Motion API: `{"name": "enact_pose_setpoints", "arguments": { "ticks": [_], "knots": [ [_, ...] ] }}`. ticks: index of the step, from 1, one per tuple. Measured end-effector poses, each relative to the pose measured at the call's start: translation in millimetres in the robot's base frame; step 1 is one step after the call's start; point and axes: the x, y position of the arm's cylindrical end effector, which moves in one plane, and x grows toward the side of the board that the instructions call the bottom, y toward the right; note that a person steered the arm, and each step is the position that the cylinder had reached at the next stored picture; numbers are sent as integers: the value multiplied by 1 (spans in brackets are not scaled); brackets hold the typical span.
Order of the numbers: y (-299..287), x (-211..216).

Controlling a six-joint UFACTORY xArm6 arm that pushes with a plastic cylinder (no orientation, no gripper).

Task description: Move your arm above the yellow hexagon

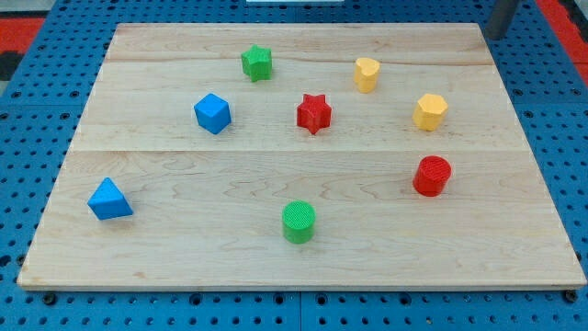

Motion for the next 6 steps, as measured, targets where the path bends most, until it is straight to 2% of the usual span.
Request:
{"name": "enact_pose_setpoints", "arguments": {
  "ticks": [2,3,6],
  "knots": [
    [-1,3],
    [-7,24],
    [-143,36]
  ]
}}
